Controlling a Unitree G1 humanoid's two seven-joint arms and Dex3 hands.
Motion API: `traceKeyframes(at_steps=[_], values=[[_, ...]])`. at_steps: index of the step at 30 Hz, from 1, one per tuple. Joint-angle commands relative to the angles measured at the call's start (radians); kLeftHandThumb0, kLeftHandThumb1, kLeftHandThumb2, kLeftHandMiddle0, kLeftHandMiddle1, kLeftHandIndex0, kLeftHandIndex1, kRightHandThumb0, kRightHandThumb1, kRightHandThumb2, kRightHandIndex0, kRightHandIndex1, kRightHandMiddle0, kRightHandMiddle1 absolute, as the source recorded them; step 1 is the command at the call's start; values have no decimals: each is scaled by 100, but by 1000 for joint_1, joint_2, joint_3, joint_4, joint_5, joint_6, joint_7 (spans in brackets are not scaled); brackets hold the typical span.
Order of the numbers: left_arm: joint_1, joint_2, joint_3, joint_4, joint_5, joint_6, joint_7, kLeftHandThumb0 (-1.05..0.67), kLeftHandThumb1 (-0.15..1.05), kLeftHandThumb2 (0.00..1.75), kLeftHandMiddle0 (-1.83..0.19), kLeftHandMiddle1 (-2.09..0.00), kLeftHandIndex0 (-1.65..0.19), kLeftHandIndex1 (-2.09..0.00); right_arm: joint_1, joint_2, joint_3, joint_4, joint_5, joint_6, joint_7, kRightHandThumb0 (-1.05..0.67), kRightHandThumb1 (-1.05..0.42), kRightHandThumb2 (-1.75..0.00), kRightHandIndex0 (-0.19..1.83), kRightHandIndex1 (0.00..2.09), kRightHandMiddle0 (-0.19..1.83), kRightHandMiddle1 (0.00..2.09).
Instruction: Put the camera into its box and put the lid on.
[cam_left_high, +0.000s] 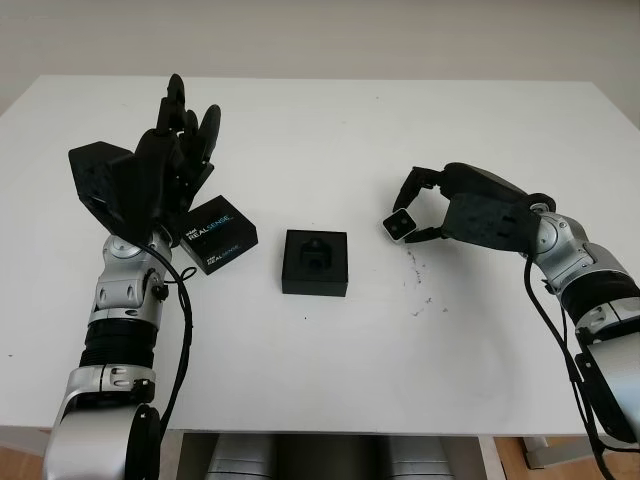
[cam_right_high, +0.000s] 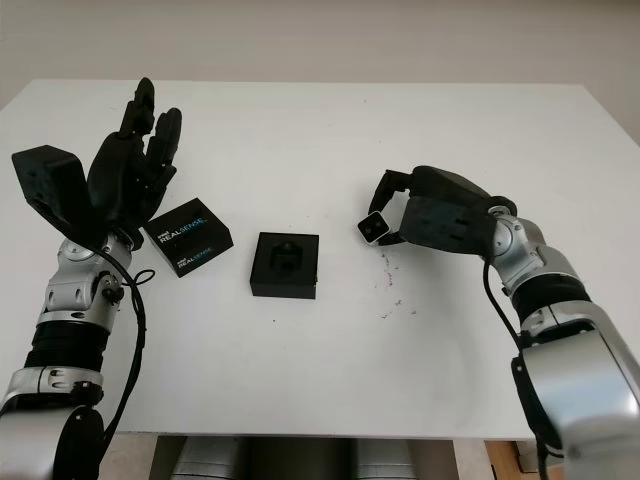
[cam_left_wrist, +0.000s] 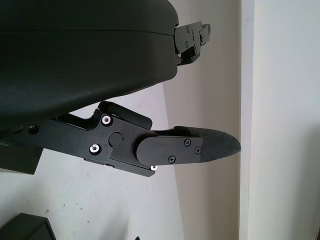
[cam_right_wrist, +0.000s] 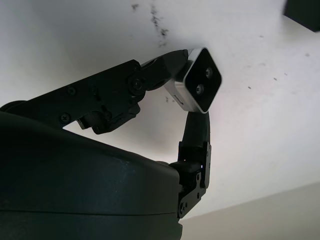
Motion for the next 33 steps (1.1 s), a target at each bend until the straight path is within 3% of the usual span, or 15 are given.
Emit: traceKeyframes(at_steps=[1, 22, 27, 33], values=[[7, 3, 0, -10, 0, -11, -2, -63, 105, 39, 19, -4, 18, -1, 13, 16, -35, -27, 37, -2, -2, -32, -91, -5, 25, 6, 38, 147], [17, 12, 1, -12, 2, -11, -18, -63, 105, 39, 19, -2, 19, -1, 140, 83, -178, -305, 247, 62, 104, -41, -91, -6, 25, 5, 35, 158], [17, 10, 1, -11, 2, -10, -18, -64, 105, 39, 19, -2, 19, -1, 174, 128, -214, -369, 316, 88, 139, -44, -91, -5, 24, 5, 37, 164], [18, 12, 1, -14, 2, -7, -18, -62, 105, 41, 19, -2, 19, 0, 232, 227, -274, -511, 458, 226, 184, -39, -91, -6, 22, 4, 35, 165]])
